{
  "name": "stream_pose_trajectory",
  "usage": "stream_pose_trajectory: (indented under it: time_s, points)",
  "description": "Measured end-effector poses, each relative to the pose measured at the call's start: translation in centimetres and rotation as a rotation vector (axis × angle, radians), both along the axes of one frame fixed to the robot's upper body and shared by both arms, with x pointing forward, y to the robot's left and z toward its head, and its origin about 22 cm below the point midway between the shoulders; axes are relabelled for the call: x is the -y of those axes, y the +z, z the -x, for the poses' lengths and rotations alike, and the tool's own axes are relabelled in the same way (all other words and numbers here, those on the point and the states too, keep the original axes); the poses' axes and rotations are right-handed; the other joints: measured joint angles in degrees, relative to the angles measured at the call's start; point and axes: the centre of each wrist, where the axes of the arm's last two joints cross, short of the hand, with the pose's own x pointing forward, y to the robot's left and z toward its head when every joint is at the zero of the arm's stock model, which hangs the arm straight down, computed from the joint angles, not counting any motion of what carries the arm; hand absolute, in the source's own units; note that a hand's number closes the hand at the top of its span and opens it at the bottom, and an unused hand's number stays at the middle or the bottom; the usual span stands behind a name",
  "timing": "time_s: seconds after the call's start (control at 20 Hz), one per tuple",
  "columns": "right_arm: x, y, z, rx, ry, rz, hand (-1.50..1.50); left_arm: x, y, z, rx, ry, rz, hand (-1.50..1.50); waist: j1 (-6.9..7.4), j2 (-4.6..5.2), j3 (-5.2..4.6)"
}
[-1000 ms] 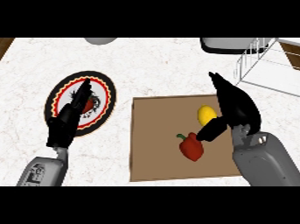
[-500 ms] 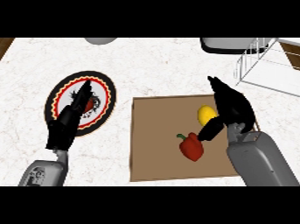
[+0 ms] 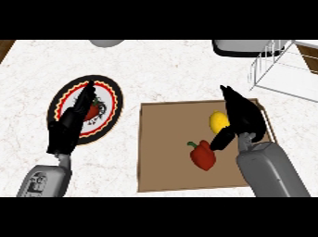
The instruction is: Pick the lemon from the tray and place it in the tiered shelf
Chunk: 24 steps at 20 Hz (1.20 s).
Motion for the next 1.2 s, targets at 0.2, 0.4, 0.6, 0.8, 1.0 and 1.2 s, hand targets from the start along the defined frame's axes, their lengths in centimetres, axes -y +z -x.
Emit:
stream_pose_trajectory:
  time_s: [0.2, 0.4, 0.6, 0.8, 1.0, 1.2]
  points:
    - [0.1, -1.3, -0.5, -0.009, -0.006, 0.004, -1.5, 0.0, 0.0, 0.4, 0.0, -0.009, 0.002, 0.0, 0.07, 0.0, 0.01]
    - [-0.2, -1.9, -0.7, -0.012, -0.002, -0.001, -1.5, -0.3, -0.4, 0.0, -0.001, -0.005, 0.001, 0.0, 0.03, 0.0, 0.0]
    - [0.3, -2.7, -0.6, -0.018, 0.008, -0.008, -1.5, 0.4, 0.3, -0.1, -0.004, -0.003, -0.002, 0.0, -0.01, -0.06, -0.03]
    - [0.4, -3.6, -0.5, -0.028, 0.01, -0.006, -1.5, 0.3, -0.1, 0.3, -0.006, -0.01, -0.004, 0.0, 0.0, -0.1, -0.08]
    - [0.4, -4.3, -0.8, -0.068, 0.04, 0.012, 1.5, 0.8, -0.2, 0.7, -0.004, -0.014, -0.001, 0.0, 0.03, -0.08, -0.06]
    - [0.4, -4.6, -0.6, -0.063, 0.089, 0.062, 1.5, 0.6, -0.6, 0.2, -0.005, -0.019, 0.0, 0.0, 0.0, -0.07, -0.06]
